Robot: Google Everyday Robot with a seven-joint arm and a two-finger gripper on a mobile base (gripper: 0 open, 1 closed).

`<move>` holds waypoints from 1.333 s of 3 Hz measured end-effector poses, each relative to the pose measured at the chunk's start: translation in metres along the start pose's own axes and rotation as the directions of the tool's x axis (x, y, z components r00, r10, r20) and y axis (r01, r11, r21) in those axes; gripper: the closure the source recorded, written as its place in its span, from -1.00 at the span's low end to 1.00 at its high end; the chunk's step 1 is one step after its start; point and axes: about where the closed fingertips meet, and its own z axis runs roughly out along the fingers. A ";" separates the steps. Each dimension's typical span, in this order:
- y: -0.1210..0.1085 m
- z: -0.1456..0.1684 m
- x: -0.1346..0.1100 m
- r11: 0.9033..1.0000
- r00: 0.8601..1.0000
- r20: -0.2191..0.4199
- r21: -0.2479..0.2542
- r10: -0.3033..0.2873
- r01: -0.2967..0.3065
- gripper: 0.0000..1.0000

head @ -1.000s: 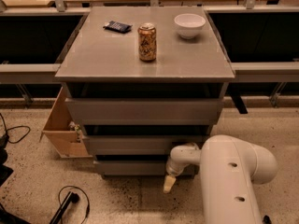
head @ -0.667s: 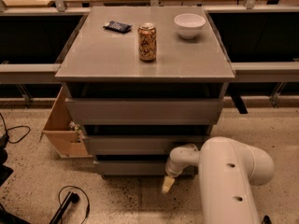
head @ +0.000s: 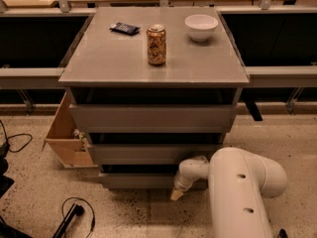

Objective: Open bottom drawer

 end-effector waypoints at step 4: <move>-0.004 -0.033 0.027 0.999 0.999 -0.036 0.030 0.023 -0.022 1.00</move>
Offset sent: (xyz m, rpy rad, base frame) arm -0.2676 -0.1428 0.0096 -0.2289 0.3343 -0.1909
